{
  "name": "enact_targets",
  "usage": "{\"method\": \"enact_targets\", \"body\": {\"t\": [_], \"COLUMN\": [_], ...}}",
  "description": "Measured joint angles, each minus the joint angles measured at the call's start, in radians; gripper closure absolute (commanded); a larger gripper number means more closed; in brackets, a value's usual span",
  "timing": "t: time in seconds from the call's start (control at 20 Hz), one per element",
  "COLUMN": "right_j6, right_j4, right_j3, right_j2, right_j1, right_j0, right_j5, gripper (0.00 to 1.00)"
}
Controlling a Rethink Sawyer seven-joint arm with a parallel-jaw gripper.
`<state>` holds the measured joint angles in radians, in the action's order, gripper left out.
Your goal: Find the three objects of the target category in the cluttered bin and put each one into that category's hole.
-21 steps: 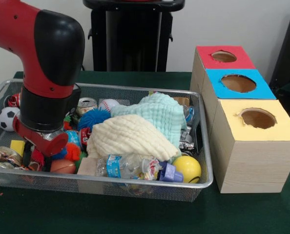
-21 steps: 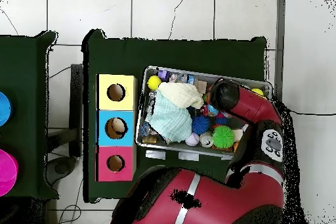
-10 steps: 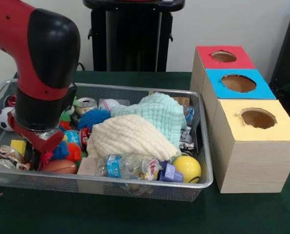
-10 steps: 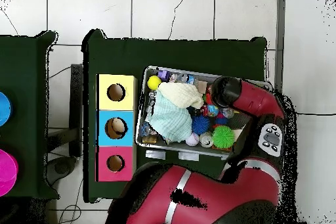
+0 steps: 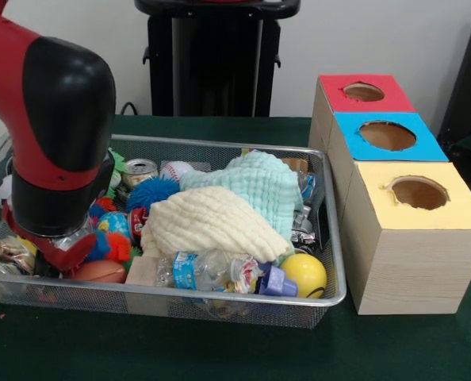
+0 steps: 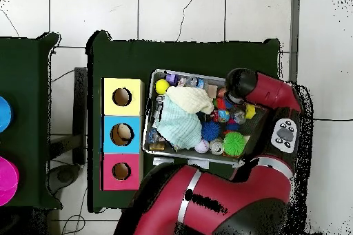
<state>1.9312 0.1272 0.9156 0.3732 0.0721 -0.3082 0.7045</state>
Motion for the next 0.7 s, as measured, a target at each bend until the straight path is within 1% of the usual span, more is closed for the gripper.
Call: {"method": "enact_targets", "body": {"t": [0.2,0.3,0.45,0.5,0.65,0.7], "right_j6": [0.000,0.000,0.000,0.000,0.000,0.000], "right_j4": [0.000,0.000,0.000,0.000,0.000,0.000], "right_j3": [0.022,0.048,0.083,0.088,0.099,0.100], "right_j2": [0.002,0.008,0.021,0.023,0.034,0.036], "right_j1": [0.023,0.053,0.119,0.137,0.229,0.244], "right_j0": [0.005,0.013,0.027,0.030,0.038,0.038], "right_j5": [0.002,0.008,0.031,0.038,0.078,0.082], "gripper": [1.00,1.00,1.00,1.00,1.00,1.00]}}
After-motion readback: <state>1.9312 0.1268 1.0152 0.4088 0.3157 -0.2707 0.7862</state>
